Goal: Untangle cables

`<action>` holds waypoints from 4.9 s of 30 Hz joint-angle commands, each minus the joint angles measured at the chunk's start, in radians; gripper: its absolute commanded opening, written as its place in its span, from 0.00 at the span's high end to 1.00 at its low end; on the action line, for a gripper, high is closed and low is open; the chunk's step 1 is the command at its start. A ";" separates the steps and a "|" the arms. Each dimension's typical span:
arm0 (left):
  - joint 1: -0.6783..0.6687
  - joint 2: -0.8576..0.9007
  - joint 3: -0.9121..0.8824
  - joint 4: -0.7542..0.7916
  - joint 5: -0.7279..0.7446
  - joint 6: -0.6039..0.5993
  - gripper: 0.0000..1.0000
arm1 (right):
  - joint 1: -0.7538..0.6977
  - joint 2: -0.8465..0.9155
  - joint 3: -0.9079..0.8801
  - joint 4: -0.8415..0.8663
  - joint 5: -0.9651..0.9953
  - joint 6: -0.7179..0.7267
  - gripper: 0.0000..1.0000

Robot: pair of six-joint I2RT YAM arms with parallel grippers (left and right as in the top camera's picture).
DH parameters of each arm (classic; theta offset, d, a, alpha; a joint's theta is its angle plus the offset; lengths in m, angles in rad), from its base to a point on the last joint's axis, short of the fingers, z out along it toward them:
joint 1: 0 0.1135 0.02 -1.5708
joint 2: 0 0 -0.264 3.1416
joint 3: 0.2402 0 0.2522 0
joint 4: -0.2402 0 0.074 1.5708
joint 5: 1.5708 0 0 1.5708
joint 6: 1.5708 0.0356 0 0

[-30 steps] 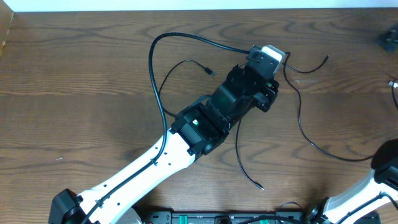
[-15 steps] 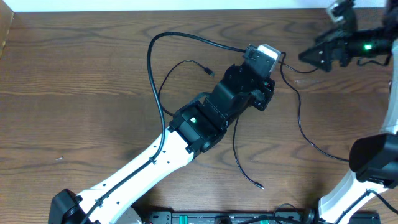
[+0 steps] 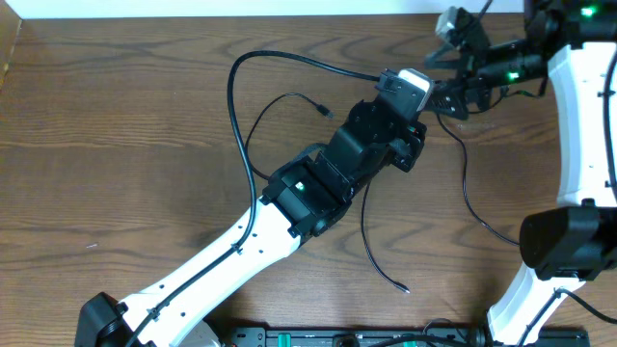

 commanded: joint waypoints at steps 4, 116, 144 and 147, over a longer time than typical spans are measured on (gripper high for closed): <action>0.002 -0.007 0.007 0.003 0.002 -0.006 0.93 | -0.011 0.014 0.014 0.058 -0.018 0.039 0.72; 0.145 -0.004 0.007 -0.251 -0.006 -0.055 0.12 | -0.339 0.239 -0.408 0.613 0.856 1.382 0.56; 0.145 0.011 0.006 -0.254 -0.006 -0.058 0.12 | -0.541 0.271 0.195 0.599 1.424 1.368 0.99; 0.145 0.011 0.006 -0.254 -0.006 -0.058 0.12 | -0.560 0.311 0.136 0.628 1.439 1.367 0.84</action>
